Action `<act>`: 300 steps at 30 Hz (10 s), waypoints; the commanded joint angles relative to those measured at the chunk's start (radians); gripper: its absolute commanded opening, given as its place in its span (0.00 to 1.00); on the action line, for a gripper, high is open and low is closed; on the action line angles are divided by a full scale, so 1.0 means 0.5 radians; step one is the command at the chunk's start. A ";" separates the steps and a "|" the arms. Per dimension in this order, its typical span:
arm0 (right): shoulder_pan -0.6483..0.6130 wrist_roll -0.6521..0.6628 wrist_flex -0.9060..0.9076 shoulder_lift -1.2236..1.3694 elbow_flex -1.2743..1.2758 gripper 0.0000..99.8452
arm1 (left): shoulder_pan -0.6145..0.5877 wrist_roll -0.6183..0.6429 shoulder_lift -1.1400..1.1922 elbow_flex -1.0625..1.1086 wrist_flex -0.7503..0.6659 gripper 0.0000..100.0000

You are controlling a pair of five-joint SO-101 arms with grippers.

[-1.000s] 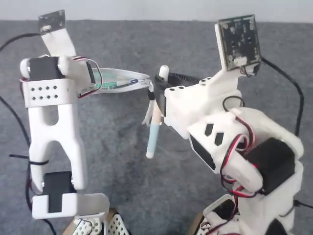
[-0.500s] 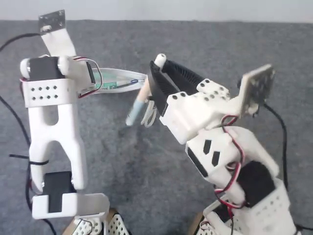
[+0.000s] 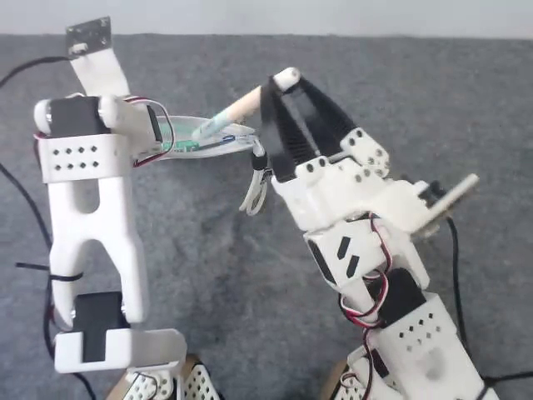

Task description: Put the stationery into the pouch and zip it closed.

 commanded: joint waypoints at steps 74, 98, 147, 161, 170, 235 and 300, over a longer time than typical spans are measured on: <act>-0.275 0.390 1.754 0.262 -0.233 0.15 | 0.003 -0.015 -0.135 0.091 -0.120 0.01; -0.038 0.488 1.008 1.100 -0.120 0.15 | 0.009 -0.012 -0.135 0.091 -0.123 0.01; -0.026 1.304 0.839 0.566 0.359 0.01 | 0.003 -0.012 -0.132 0.091 -0.144 0.01; -0.029 0.985 0.658 0.879 0.264 0.14 | 0.003 -0.012 -0.132 0.091 -0.138 0.01; -0.029 0.985 0.407 1.051 0.264 0.14 | 0.003 -0.012 -0.132 0.091 -0.135 0.01; -0.348 1.384 1.450 0.044 0.350 0.01 | 0.012 -0.181 -0.150 0.087 -0.172 0.12; -0.262 1.568 2.085 -0.741 0.230 0.01 | 0.712 -0.528 -1.166 0.397 0.092 0.30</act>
